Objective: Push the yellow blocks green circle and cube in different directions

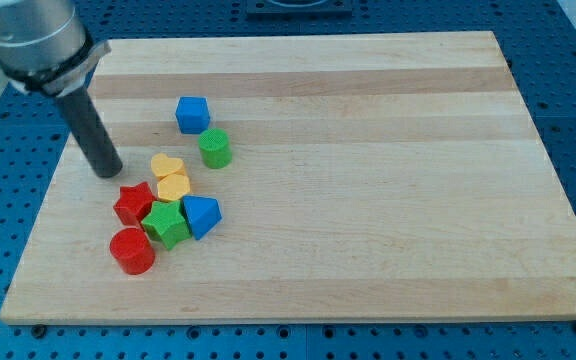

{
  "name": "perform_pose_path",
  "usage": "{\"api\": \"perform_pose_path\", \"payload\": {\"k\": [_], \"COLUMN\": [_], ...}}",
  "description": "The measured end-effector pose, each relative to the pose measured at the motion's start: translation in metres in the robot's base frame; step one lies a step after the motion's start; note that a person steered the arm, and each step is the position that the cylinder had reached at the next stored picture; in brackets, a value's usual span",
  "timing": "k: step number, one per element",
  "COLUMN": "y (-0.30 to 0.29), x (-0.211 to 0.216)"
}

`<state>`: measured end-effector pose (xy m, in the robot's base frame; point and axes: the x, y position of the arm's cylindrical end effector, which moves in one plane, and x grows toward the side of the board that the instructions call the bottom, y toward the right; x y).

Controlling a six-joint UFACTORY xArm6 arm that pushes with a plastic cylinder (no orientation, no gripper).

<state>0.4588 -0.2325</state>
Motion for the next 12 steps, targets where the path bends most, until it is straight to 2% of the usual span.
{"api": "perform_pose_path", "payload": {"k": [1, 6, 9, 11, 12], "y": [0.016, 0.131, 0.088, 0.138, 0.127], "x": [0.015, 0.012, -0.002, -0.005, -0.012]}}
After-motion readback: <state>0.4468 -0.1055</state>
